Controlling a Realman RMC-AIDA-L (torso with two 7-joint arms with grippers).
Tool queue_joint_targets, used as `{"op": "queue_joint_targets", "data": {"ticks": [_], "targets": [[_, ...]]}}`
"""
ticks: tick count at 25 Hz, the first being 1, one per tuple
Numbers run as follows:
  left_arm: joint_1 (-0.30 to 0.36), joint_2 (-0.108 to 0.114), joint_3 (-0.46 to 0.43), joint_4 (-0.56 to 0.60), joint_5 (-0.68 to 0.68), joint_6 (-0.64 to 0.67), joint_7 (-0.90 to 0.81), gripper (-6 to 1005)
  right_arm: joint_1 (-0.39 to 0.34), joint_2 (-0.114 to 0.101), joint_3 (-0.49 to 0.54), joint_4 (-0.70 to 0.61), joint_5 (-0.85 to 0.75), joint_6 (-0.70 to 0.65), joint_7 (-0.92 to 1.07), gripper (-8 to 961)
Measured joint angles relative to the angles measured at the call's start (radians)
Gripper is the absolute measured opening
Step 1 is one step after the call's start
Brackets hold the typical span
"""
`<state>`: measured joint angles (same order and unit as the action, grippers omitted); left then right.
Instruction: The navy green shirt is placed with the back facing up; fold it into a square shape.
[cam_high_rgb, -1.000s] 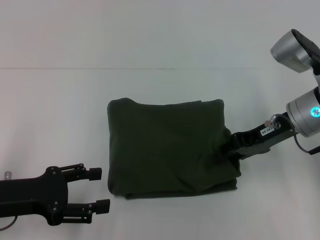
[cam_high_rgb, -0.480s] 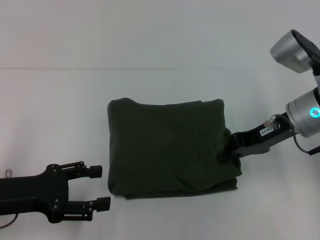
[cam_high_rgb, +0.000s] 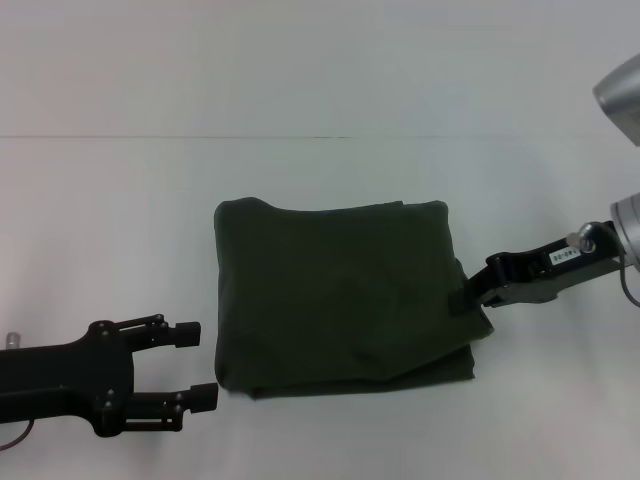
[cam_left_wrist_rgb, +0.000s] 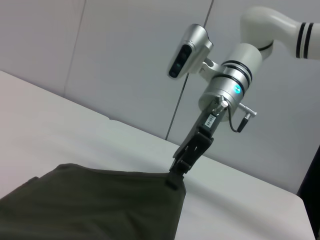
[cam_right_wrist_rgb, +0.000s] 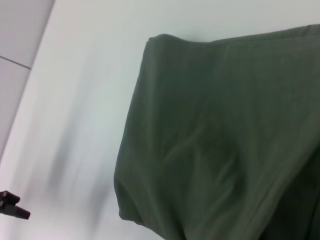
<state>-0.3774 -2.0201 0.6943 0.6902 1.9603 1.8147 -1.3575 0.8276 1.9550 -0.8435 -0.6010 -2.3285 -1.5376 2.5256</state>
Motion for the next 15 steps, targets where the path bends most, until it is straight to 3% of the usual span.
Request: {"op": "queue_joint_targets", "data": {"ticks": [8,15], "targets": [[-0.002,-0.005,-0.012,0.0,-0.002,0.0,0.0,859,-0.066,0.007,0.132,0.003,0.017,-0.055,-0.11,53],[-0.015,-0.01,-0.037,-0.007,-0.002,0.004,-0.007,860,-0.12,0.012,0.154,0.032,0.04,-0.043,-0.179,73]]}}
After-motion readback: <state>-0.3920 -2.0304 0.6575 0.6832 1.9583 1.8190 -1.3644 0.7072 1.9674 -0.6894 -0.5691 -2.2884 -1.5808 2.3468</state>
